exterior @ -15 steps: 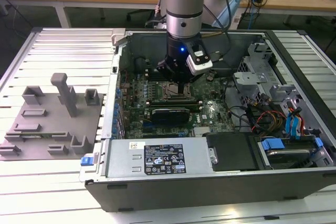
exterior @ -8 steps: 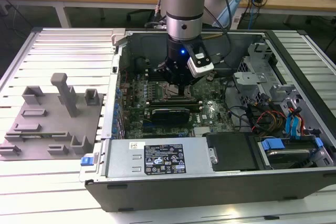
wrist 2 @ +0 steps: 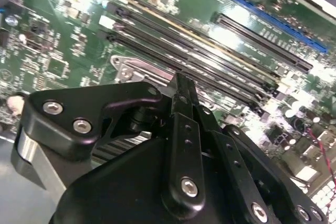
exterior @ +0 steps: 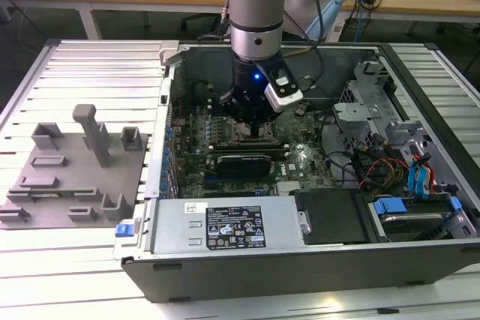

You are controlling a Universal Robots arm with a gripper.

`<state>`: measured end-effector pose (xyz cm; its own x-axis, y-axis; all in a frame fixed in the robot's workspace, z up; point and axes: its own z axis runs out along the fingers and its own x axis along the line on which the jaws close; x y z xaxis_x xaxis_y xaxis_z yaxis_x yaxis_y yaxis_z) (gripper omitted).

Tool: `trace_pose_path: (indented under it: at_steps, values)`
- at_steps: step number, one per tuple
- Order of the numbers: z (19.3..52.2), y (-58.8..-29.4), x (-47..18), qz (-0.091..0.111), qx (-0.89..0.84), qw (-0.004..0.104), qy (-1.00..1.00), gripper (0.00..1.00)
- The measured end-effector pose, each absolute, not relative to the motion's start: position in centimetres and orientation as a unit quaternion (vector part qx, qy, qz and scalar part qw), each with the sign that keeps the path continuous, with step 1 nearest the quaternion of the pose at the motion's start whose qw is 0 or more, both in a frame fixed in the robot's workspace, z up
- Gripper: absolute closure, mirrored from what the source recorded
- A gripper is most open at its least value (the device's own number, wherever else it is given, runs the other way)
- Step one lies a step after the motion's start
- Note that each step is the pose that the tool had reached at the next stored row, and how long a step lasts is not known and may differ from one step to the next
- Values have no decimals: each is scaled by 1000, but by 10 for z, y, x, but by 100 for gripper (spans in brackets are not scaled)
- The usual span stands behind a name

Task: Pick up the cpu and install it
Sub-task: 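Install the second cpu locking lever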

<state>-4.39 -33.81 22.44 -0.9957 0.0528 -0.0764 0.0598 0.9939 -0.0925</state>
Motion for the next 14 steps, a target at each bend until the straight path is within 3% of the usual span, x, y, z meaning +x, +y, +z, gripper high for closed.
trace_pose_path:
  at_steps: [7,14]
  values:
    - [221,-348,-57,-47,28,37,998,89]
    - [217,-353,-64,-19,1,37,999,89]
